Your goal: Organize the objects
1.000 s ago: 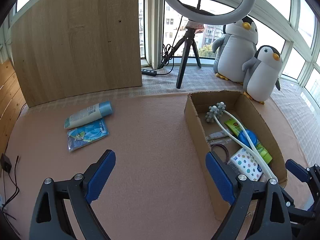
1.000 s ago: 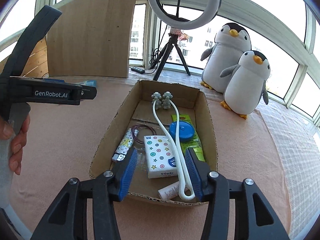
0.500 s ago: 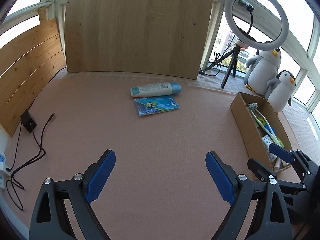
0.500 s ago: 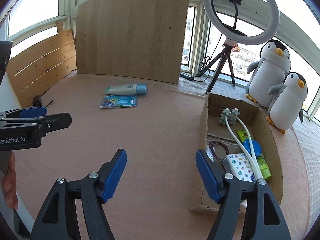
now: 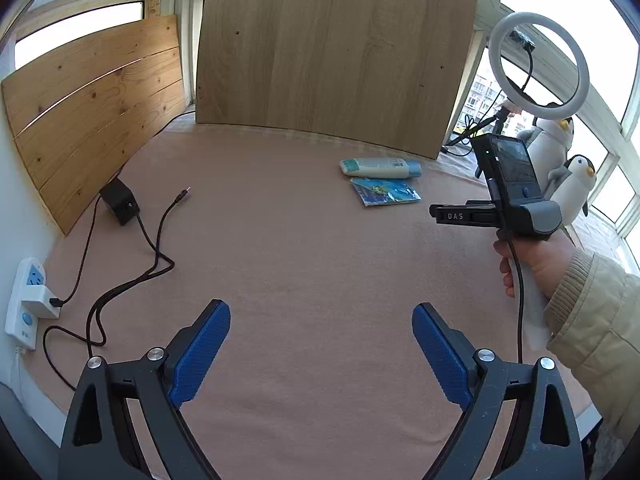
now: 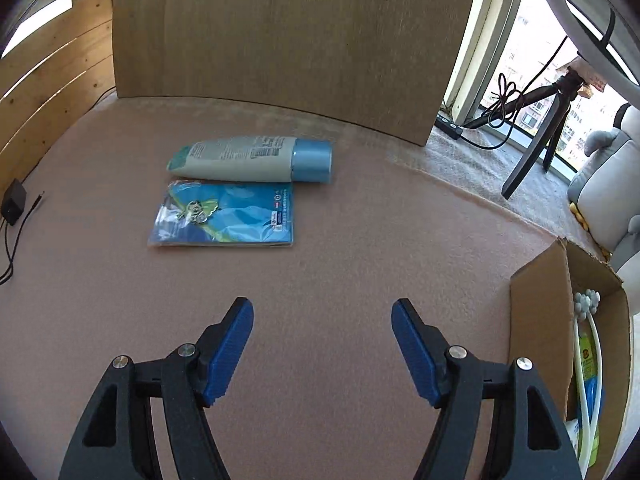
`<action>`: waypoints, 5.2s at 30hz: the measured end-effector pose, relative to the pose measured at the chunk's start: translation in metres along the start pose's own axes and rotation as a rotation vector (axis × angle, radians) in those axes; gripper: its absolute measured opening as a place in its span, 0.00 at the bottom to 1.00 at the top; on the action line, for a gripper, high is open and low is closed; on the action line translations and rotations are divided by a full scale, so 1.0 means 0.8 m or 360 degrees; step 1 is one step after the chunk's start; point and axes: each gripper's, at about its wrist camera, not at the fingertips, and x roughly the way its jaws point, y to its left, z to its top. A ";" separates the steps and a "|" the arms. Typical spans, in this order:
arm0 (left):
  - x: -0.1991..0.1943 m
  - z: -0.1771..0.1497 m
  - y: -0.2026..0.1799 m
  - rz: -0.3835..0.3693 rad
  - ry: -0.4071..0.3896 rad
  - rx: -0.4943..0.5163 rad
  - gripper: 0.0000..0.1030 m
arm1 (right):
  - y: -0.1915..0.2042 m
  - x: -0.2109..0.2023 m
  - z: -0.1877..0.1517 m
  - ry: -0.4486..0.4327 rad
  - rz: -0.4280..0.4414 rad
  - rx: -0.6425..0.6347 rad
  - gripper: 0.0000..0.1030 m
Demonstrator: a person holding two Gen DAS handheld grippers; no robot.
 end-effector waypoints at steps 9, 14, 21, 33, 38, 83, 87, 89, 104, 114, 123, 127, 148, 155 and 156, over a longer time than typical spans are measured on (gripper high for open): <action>-0.015 0.003 0.049 0.0101 -0.0035 -0.0082 0.92 | -0.015 0.061 0.057 0.0086 -0.0117 -0.0036 0.71; -0.006 0.010 0.057 0.0102 -0.0027 -0.0137 0.92 | 0.038 0.043 0.043 0.0063 0.0035 -0.0222 0.71; 0.008 0.015 0.048 0.0073 -0.0010 -0.0102 0.92 | 0.102 0.007 0.007 0.0004 0.0346 -0.0513 0.71; -0.003 0.010 0.064 0.0105 -0.0031 -0.0141 0.92 | 0.219 0.016 0.020 0.0048 0.0375 -0.0451 0.71; -0.009 0.005 0.081 0.0123 -0.0032 -0.0205 0.93 | 0.214 0.014 0.015 0.0045 0.0391 -0.0382 0.54; 0.172 -0.017 -0.073 -0.0135 0.0629 -0.0037 0.42 | 0.188 -0.155 -0.243 -0.0134 0.0495 -0.0558 0.40; 0.175 -0.015 -0.073 -0.0154 0.0633 -0.0060 0.51 | 0.185 -0.155 -0.241 -0.0128 0.0416 -0.0574 0.39; 0.173 -0.014 -0.075 -0.0174 0.0657 -0.0074 0.60 | 0.180 -0.158 -0.242 -0.0120 0.0407 -0.0553 0.39; 0.165 -0.003 -0.090 -0.0120 0.0739 0.0008 0.75 | 0.151 -0.146 -0.234 -0.0088 0.0437 -0.0375 0.57; 0.145 -0.003 -0.074 -0.0168 0.0826 -0.0129 0.74 | 0.146 -0.149 -0.236 -0.0137 0.0436 -0.0411 0.51; 0.116 0.014 -0.065 -0.0011 0.0640 0.0020 0.58 | 0.140 -0.151 -0.242 -0.0159 0.0435 -0.0373 0.51; 0.082 0.025 -0.044 0.0033 0.0495 -0.0005 0.62 | 0.153 -0.150 -0.249 -0.0151 0.0425 -0.0360 0.51; 0.055 0.038 -0.031 -0.0298 0.0447 -0.0265 0.85 | 0.157 -0.145 -0.246 -0.0080 0.0388 -0.0382 0.51; 0.093 0.035 -0.036 -0.0280 0.0476 -0.0249 0.85 | 0.156 -0.145 -0.246 -0.0080 0.0386 -0.0391 0.51; 0.098 0.030 -0.032 -0.0274 0.0501 -0.0267 0.86 | 0.157 -0.146 -0.247 -0.0082 0.0380 -0.0400 0.51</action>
